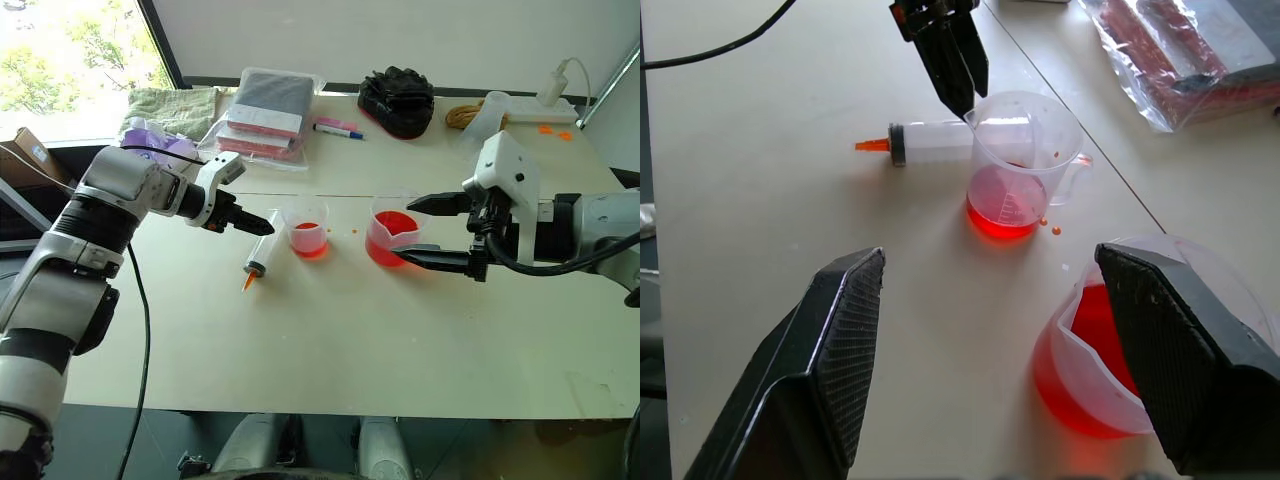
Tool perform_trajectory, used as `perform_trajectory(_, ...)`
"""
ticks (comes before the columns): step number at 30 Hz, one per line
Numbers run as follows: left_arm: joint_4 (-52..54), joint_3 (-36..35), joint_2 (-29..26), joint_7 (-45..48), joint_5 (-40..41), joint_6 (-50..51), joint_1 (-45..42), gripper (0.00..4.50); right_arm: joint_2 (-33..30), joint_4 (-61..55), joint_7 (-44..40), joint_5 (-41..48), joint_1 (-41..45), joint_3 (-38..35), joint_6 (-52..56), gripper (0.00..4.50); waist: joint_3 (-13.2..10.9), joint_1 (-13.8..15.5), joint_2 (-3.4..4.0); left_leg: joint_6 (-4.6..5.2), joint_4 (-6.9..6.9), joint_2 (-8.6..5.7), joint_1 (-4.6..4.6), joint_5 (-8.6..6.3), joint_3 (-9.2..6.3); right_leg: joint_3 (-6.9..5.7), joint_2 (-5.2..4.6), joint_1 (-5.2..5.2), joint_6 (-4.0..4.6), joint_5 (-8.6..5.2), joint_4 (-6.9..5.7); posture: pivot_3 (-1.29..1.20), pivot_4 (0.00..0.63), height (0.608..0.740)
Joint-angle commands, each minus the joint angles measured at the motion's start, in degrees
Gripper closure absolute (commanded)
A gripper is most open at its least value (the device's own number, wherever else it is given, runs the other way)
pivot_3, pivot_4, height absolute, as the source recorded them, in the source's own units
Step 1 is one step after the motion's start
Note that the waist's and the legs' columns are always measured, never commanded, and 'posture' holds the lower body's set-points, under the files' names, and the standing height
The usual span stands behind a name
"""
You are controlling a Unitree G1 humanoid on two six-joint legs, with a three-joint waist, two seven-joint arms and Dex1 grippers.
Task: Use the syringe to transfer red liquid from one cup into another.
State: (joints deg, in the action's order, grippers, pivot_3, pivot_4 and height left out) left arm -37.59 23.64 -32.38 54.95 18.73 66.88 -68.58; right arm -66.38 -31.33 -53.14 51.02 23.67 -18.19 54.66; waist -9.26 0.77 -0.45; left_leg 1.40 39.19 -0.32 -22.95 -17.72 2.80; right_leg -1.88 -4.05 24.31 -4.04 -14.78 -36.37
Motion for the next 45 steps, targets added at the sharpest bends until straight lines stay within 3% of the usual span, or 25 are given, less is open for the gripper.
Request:
perform_trajectory(1, -3.4, 1.0, 1.3, 1.1, -3.8, -2.6, -2.9, 0.03, -0.3, -1.3, 0.7, 0.9, -0.2, -2.5, -0.3, 0.97, 0.0, 0.0, 0.0, 0.0, 0.0, 0.0, -0.02, 0.0, 0.0, 0.0, 0.0, 0.02, 0.0, 0.0, 0.0, 0.0, 0.15, 0.74)
perform_trajectory(17, -17.9, 3.9, 9.6, 4.1, -16.6, -7.2, -6.9, 0.03, -0.7, -0.9, 0.8, 1.4, -2.2, -3.1, -1.2, 0.97, 0.0, 0.0, -0.01, 0.03, 0.07, 0.0, -0.13, 0.02, 0.0, 0.0, 0.11, 0.12, -0.15, 0.08, -0.04, 0.0, 0.15, 0.74)
perform_trajectory(33, -14.9, 6.2, 6.3, 6.7, -21.1, 2.4, -5.4, 0.03, -0.3, 1.5, -0.3, -1.2, 0.2, 0.1, -3.9, 0.97, 0.0, -0.6, -0.02, 0.01, 0.08, 0.05, -0.01, 0.03, 0.02, 0.1, 0.22, 0.13, -0.15, 0.09, -0.27, 0.0, 0.15, 0.74)
perform_trajectory(34, -13.9, 6.4, 5.9, 7.0, -20.8, 3.5, -5.1, 0.58, -0.2, 1.5, -0.4, -1.3, 0.2, 0.2, -4.0, 0.97, 0.0, -0.6, -0.02, 0.01, 0.08, 0.05, -0.01, 0.03, 0.02, 0.1, 0.23, 0.13, -0.15, 0.08, -0.29, 0.0, 0.15, 0.74)
perform_trajectory(40, -8.2, 6.2, 4.3, 5.9, -19.6, 8.8, -2.9, 2.26, 0.0, 2.0, -1.0, -2.2, 0.4, 1.3, -5.2, 0.97, 0.0, -0.4, -0.01, -0.01, 0.09, 0.06, 0.0, 0.04, 0.02, 0.12, 0.22, 0.14, -0.15, 0.08, -0.35, 0.0, 0.15, 0.74)
perform_trajectory(42, -7.3, 5.8, 4.3, 4.8, -19.4, 9.7, -2.2, 2.67, 0.1, 2.3, -1.2, -2.3, 0.8, 1.6, -5.4, 0.97, 0.0, -0.3, -0.01, -0.01, 0.11, 0.05, 0.0, 0.04, 0.02, 0.13, 0.21, 0.14, -0.15, 0.08, -0.36, 0.0, 0.15, 0.74)
perform_trajectory(45, -6.9, 4.4, 4.6, 2.7, -19.2, 10.3, -1.4, 2.87, 0.1, 2.8, -1.4, -2.6, 1.4, 2.0, -5.6, 0.97, 0.0, -0.2, -0.01, -0.02, 0.12, 0.06, 0.02, 0.05, 0.02, 0.14, 0.21, 0.14, -0.15, 0.08, -0.4, 0.0, 0.15, 0.74)
